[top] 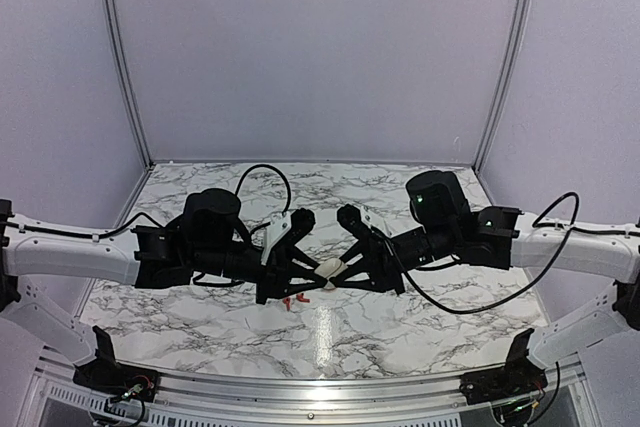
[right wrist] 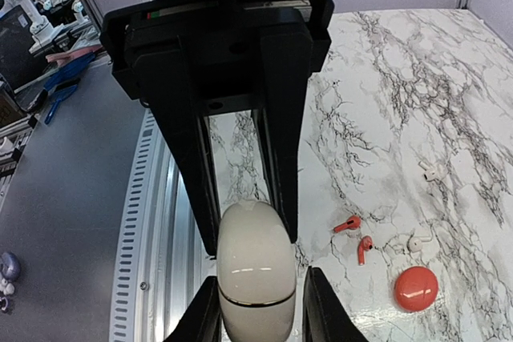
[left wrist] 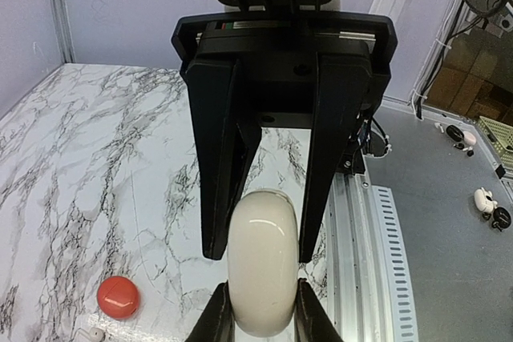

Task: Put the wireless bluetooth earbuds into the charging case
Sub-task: Pass from the left arm to the right

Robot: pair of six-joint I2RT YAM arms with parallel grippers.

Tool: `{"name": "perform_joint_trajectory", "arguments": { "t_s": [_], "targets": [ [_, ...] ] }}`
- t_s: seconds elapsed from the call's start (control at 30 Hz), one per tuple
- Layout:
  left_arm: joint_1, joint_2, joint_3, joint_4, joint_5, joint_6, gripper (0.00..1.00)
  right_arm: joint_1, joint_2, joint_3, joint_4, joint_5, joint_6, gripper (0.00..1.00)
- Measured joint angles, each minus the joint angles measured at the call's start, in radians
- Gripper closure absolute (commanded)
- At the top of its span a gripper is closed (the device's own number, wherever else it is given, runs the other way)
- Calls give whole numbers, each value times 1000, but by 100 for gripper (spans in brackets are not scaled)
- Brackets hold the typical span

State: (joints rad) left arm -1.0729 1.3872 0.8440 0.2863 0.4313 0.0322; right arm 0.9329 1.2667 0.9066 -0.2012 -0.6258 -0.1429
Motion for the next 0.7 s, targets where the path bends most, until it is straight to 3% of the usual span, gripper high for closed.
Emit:
{"name": "perform_joint_trajectory", "arguments": {
  "t_s": [0.17, 0.27, 0.33, 0.4, 0.53, 0.7],
  "targets": [
    [-3, 1, 0, 0, -11, 4, 96, 8, 7, 0, -3, -3, -7, 88],
    [-5, 2, 0, -3, -13, 13, 74, 8, 7, 0, -8, -5, -10, 99],
    [-8, 3, 0, -5, -18, 13, 60, 8, 7, 0, -14, -9, -10, 100],
    [-9, 3, 0, -1, -30, 11, 54, 9, 7, 0, -14, -8, -11, 100],
    [-9, 3, 0, 1, -56, 5, 49, 10, 6, 0, -16, 6, -11, 100],
    [-9, 2, 0, 1, -84, -9, 50, 10, -3, 0, -19, 28, -15, 100]
  ]
}}
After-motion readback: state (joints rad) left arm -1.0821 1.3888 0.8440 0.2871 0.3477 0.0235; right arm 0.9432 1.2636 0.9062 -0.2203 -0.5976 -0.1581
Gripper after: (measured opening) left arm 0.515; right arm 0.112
